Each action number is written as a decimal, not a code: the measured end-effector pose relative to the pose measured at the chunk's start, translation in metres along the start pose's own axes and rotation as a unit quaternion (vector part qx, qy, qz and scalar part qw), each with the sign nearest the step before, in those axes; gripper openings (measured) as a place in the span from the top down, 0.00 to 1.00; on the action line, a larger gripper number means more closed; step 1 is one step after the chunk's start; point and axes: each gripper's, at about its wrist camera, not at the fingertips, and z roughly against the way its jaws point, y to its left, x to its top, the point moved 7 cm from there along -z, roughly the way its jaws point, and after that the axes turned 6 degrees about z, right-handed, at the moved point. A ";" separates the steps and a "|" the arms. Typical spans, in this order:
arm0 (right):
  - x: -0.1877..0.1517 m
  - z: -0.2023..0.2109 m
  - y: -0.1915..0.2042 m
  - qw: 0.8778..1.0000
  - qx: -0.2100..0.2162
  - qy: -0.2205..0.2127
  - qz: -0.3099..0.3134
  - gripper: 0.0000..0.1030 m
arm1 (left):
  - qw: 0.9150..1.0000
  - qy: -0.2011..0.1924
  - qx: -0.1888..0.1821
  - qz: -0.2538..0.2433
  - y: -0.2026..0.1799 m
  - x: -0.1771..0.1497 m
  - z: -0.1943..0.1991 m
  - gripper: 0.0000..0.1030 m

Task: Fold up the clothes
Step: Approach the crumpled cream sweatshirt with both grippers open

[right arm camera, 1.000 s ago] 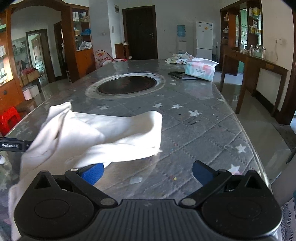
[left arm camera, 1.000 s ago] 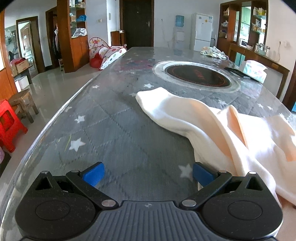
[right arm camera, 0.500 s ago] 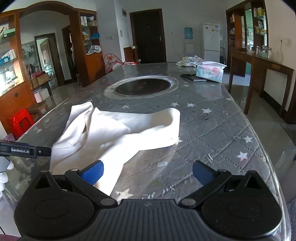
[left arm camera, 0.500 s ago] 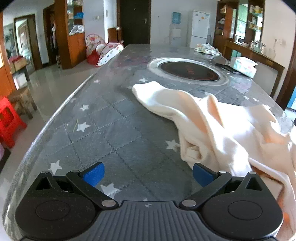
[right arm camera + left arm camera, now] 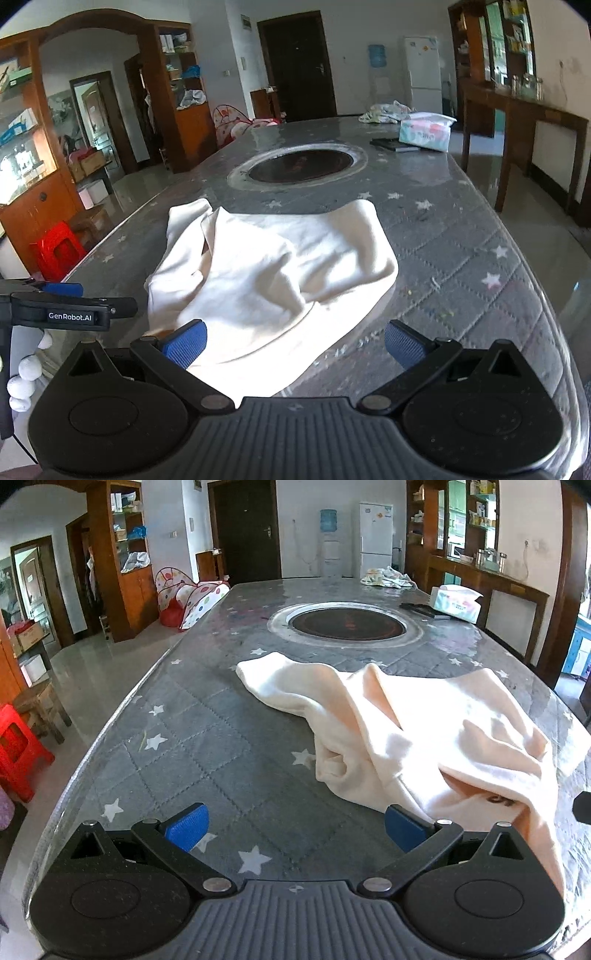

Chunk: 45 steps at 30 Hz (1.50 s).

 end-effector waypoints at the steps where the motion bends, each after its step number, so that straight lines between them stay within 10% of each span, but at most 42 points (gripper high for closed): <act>1: 0.000 0.001 0.001 1.000 -0.001 0.001 0.000 0.00 | 1.000 -0.001 -0.001 -0.001 -0.001 0.000 0.001 0.00; 45: -0.012 0.016 0.020 1.000 -0.009 0.007 0.013 0.00 | 0.999 -0.020 -0.002 -0.038 -0.022 -0.019 0.033 0.00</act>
